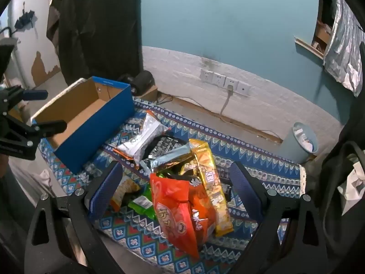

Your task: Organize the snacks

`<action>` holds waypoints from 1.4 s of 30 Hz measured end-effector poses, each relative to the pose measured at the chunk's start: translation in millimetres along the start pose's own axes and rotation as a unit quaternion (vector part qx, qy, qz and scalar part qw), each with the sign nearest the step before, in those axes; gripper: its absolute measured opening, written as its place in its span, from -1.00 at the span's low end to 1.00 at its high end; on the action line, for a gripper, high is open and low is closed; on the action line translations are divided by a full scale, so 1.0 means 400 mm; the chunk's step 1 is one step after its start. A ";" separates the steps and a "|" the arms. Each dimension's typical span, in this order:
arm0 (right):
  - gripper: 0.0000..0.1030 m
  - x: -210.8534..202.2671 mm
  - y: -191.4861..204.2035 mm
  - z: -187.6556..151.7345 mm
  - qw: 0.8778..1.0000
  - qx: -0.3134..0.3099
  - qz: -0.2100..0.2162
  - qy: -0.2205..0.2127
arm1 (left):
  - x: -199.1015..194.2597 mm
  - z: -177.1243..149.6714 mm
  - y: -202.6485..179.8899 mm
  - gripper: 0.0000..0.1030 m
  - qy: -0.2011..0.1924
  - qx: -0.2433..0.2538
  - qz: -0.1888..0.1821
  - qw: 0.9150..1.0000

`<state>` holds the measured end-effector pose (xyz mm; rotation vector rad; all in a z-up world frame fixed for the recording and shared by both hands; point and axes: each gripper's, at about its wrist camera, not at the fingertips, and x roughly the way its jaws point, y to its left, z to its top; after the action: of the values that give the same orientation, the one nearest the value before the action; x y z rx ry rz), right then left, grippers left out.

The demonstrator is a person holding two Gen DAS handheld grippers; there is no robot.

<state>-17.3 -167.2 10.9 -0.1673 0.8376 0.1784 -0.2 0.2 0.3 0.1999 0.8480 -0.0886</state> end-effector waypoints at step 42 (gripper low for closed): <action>0.81 -0.004 -0.003 -0.014 1.000 -0.002 -0.001 0.012 | 0.022 -0.007 -0.004 0.99 0.020 -0.002 0.004 1.000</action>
<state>-22.2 -169.6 8.6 -0.1745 0.8609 0.1775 3.3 -1.0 -8.4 0.2020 0.8869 -0.0749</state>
